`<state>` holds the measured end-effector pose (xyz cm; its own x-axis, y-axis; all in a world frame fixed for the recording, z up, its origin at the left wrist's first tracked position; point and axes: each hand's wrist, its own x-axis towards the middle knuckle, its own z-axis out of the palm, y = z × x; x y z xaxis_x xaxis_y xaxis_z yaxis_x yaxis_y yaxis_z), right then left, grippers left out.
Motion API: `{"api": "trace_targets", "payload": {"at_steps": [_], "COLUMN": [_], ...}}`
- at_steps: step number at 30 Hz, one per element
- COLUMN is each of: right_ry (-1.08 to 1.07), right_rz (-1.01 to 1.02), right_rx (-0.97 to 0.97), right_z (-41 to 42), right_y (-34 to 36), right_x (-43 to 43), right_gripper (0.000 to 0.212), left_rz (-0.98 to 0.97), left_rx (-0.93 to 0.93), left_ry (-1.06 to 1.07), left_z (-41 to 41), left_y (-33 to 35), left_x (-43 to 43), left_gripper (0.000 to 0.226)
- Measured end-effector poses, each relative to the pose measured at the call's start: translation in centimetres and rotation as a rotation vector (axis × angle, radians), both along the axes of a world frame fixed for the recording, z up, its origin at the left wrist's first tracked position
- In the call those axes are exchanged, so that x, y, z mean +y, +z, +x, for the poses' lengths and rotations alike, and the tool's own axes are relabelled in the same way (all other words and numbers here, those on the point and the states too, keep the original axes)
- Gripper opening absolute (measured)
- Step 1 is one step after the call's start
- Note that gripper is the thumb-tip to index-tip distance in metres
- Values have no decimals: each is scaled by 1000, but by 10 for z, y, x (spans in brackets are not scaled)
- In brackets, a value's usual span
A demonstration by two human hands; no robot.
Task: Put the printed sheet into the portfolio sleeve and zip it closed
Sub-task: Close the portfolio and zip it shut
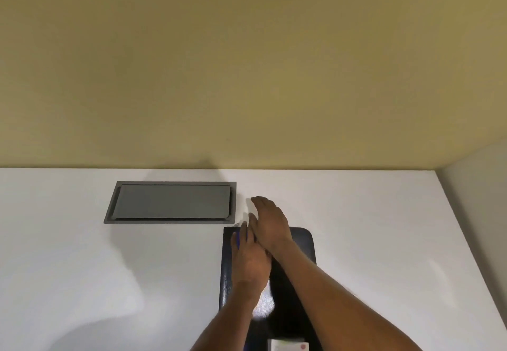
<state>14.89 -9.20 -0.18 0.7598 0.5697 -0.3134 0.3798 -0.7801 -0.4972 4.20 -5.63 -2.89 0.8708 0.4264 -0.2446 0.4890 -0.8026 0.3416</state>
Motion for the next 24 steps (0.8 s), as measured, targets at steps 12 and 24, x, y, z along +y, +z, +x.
{"api": "trace_targets", "payload": {"at_steps": [12,24], "right_ry": [-163,-347], "right_rz": [-92,-160], "right_rx": [-142,18], "right_z": [-94,-181], "right_y": [0,-13], "right_x": [-122,-186], "right_gripper": [67,77], "left_rz": [48,-137], "left_rx": [20,131], "left_ry": [22,268], "left_z": [-69,-164], "left_y": [15,7], "left_x": [-14,-37], "left_gripper": [65,73]}}
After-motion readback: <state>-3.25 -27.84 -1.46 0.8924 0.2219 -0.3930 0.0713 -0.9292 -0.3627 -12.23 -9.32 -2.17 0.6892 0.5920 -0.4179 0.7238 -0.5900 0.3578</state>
